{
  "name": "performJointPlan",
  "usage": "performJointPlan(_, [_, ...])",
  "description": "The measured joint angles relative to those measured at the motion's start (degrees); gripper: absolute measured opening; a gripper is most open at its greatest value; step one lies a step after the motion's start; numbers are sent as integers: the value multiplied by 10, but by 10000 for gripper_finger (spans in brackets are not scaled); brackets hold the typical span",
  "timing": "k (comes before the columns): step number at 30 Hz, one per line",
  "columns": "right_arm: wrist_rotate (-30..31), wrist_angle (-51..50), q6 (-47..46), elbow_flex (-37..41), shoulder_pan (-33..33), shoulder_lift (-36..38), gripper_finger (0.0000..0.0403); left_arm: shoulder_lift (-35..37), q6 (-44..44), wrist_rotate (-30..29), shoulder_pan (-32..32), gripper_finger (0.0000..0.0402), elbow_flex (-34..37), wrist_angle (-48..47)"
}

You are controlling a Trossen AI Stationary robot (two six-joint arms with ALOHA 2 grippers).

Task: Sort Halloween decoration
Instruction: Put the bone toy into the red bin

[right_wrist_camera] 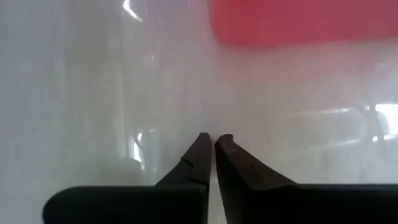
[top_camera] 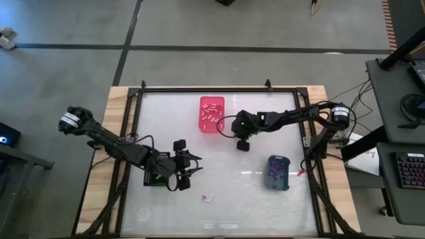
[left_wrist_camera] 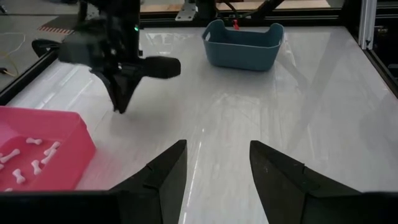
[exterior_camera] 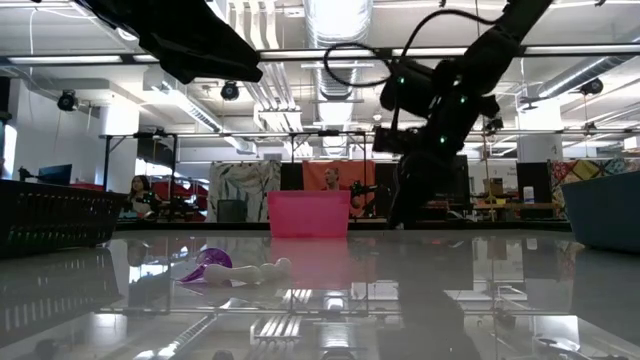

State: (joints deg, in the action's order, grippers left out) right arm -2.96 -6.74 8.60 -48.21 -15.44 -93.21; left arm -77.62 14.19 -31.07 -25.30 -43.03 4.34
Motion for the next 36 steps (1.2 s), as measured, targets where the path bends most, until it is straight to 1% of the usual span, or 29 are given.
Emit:
performJointPlan(9, [4, -14, -3, -13, 0, 69, 9, 0, 3, 0, 0, 158, 0, 0])
performJointPlan(13, [16, -20, -5, -21, -3, 95, 9, 0, 3, 0, 0, 158, 0, 0])
performJointPlan(18, [16, 4, -12, -22, -13, 114, 9, 0, 3, 0, 0, 158, 0, 2])
performJointPlan(29, [15, 121, -28, -22, -34, 114, 9, 0, 9, 0, 0, 158, 0, 4])
performJointPlan(33, [14, 200, -41, -22, -37, 103, 9, 0, 4, 0, 0, 158, 0, 5])
performJointPlan(36, [15, 276, -61, -22, -38, 78, 9, 0, 2, 0, 0, 158, 0, 6])
